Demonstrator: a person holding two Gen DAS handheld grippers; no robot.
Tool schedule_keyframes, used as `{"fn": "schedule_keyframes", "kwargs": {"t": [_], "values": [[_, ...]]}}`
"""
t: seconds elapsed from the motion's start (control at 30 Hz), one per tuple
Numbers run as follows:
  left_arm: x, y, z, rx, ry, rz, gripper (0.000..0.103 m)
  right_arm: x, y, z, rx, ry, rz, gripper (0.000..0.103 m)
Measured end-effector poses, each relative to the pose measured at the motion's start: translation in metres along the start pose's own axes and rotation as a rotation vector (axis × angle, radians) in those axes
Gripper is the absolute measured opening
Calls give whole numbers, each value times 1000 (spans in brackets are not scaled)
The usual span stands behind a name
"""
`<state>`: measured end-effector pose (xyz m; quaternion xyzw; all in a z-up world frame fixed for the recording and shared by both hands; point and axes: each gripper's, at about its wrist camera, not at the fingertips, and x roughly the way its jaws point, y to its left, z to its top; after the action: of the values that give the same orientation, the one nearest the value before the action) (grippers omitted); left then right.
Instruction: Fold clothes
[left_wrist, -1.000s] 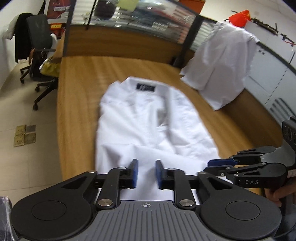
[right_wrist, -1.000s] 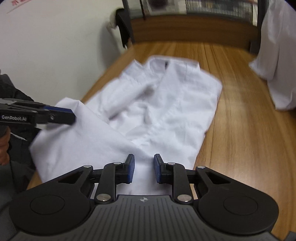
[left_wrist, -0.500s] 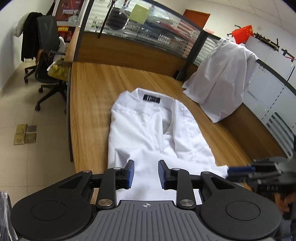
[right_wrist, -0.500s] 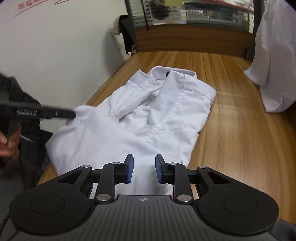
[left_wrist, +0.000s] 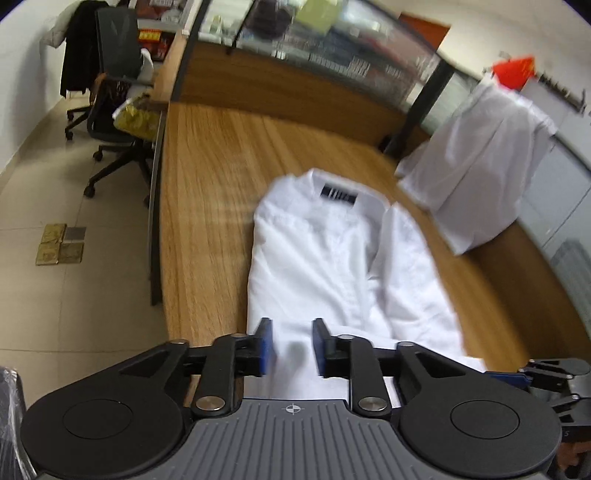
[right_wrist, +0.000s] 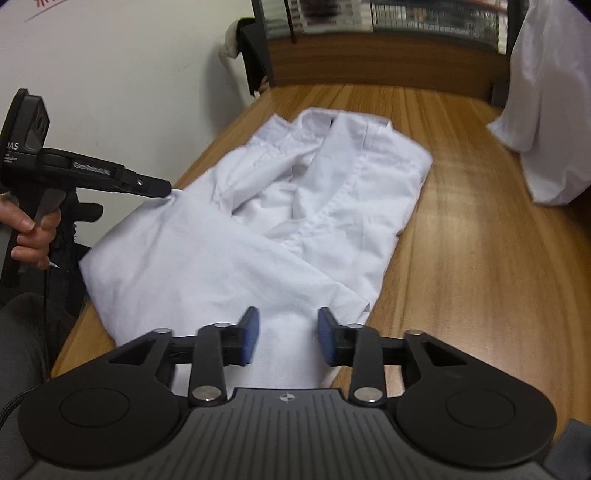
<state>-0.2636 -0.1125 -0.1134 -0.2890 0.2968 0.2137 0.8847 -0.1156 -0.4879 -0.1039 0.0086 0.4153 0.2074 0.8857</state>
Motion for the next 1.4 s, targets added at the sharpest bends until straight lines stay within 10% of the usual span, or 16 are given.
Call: {"fn": "schedule_keyframes", "kwargs": {"t": [0.13, 0.4, 0.8, 1.07, 1.4], "values": [[-36, 3, -21, 58, -6, -12, 40, -30, 10, -16, -40, -20, -7, 77], [-43, -4, -57, 265, 170, -36, 59, -27, 39, -69, -156, 93, -20, 82], [-23, 15, -78, 515, 190, -192, 38, 3, 71, -56, -112, 145, -139, 55], [-15, 65, -30, 549, 227, -217, 35, 18, 141, -37, -11, 193, -195, 46], [34, 46, 30, 836, 401, -337, 35, 31, 186, -43, 286, 93, -330, 45]]}}
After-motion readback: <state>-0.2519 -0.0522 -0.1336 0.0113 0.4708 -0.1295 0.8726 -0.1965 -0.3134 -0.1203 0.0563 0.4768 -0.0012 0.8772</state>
